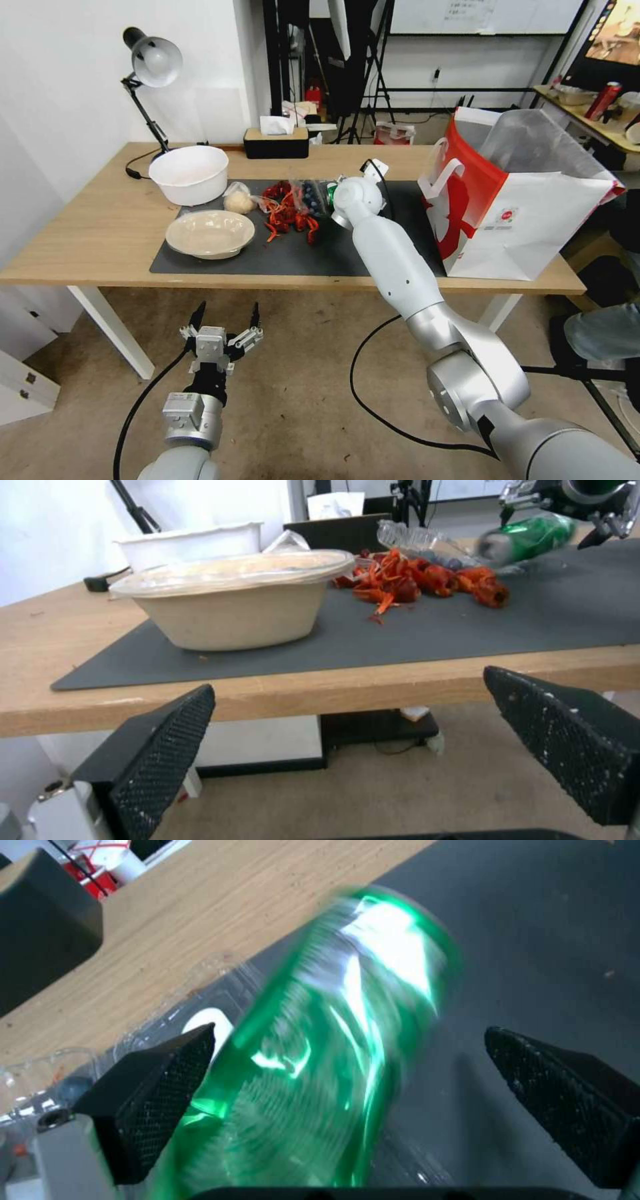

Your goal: Pick up the trash from the table and place it into the takeout bag.

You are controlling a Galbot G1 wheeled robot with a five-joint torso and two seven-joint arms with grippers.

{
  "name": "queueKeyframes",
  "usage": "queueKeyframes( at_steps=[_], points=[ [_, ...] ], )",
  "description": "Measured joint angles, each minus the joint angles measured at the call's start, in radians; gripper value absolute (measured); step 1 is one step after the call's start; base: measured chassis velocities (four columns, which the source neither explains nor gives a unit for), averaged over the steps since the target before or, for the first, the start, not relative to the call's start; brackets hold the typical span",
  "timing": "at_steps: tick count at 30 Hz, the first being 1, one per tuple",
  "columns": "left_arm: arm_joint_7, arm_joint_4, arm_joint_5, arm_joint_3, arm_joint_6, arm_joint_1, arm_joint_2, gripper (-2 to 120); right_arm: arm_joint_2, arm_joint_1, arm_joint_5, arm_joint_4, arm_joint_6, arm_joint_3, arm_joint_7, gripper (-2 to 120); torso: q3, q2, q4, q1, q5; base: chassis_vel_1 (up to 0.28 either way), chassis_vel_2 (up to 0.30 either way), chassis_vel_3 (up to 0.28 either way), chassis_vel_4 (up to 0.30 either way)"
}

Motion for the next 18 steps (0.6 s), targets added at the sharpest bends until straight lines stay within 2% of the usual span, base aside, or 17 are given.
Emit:
queueKeyframes(
  at_steps=[5, 8, 11, 15, 18],
  points=[
    [-0.001, 0.005, 0.001, 0.002, -0.003, -0.002, 0.0, 100, 0.0, -0.004, 0.0, 0.0, -0.002, -0.002, -0.004, 100, 0.0, 0.0, -0.0001, 0.0, 0.0, 0.0, 0.0, 0.0, 0.0],
    [-0.001, 0.007, 0.001, 0.002, -0.005, -0.003, 0.0, 100, 0.0, -0.007, 0.0, 0.0, -0.004, -0.004, -0.005, 95, 0.0, 0.0, -0.0001, 0.0, -0.0001, 0.0, 0.0, 0.0, 0.0],
    [-0.002, 0.009, 0.001, 0.003, -0.007, -0.004, 0.0, 100, 0.0, -0.015, -0.003, 0.008, -0.004, -0.01, -0.006, 80, 0.0, 0.0, -0.0001, 0.0, -0.0001, 0.0, 0.0, 0.0, 0.0],
    [-0.003, 0.01, 0.001, 0.003, -0.009, -0.004, 0.0, 100, 0.0, -0.018, -0.004, 0.018, -0.005, -0.014, -0.006, 70, 0.0, 0.0, -0.0001, 0.0, 0.0, 0.0, 0.0, 0.0, 0.0],
    [-0.004, 0.013, 0.001, 0.003, -0.013, -0.005, 0.0, 100, 0.0, -0.024, -0.007, 0.037, -0.006, -0.024, -0.009, 52, 0.0, 0.0, -0.0001, 0.0, -0.0001, 0.0, 0.0, 0.0, 0.0]
  ],
)
